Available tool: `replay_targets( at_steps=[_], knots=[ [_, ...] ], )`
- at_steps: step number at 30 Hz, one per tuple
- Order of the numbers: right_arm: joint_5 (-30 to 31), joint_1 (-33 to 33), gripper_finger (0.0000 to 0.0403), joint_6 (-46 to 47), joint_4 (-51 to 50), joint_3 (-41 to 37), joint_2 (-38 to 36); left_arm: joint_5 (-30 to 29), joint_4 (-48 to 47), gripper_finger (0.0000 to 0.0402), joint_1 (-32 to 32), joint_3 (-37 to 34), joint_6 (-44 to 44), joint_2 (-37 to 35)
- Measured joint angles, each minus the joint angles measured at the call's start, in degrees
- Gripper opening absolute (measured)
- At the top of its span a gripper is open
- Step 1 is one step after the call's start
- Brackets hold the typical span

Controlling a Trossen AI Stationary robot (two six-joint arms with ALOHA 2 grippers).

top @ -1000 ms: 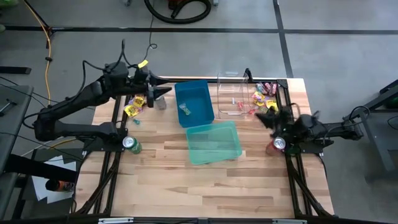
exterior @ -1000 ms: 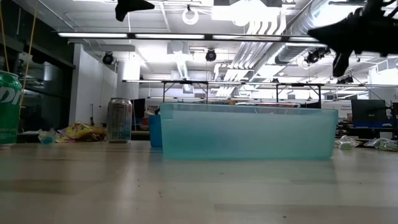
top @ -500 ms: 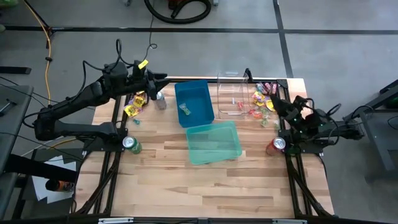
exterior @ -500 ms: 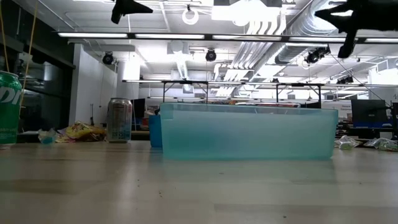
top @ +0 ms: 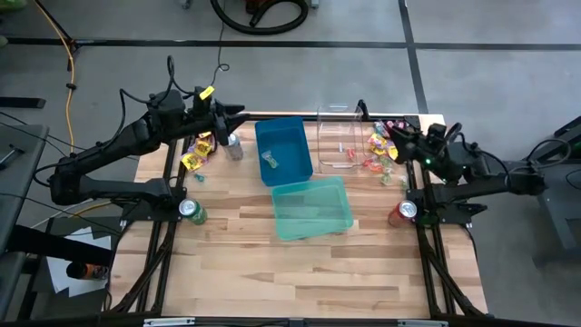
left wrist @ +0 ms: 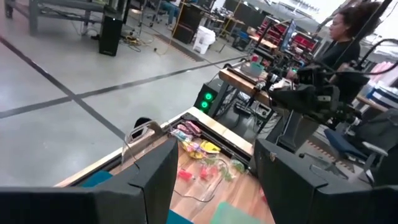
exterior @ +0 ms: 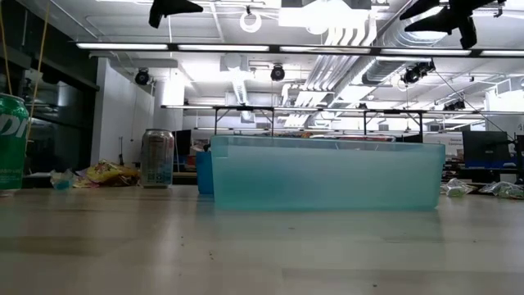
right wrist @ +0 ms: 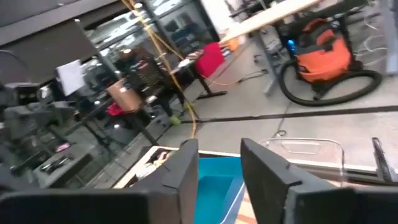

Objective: Sort candy
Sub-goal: Put the green candy into the blue bin

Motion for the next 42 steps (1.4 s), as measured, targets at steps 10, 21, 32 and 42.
replay_targets(
  at_steps=[10,21,32,42],
  knots=[
    [-0.2,0.0,0.0158,1.0,1.0,1.3,8.3,4.3,-0.1,0.0198,0.0,0.0,3.4,-2.4],
    [-7.7,-7.1,0.0158,19.6,-7.9,3.2,10.8,4.5,-0.4,0.0198,0.0,0.0,4.4,-6.8],
    [-32.1,-26.2,0.0158,27.7,-51.8,13.3,25.0,4.0,-0.6,0.0198,0.0,0.0,2.6,-4.9],
    [-41.9,-32.2,0.0158,29.5,-46.1,-1.6,32.1,3.9,-0.6,0.0198,0.0,0.0,1.4,-3.5]
  ],
)
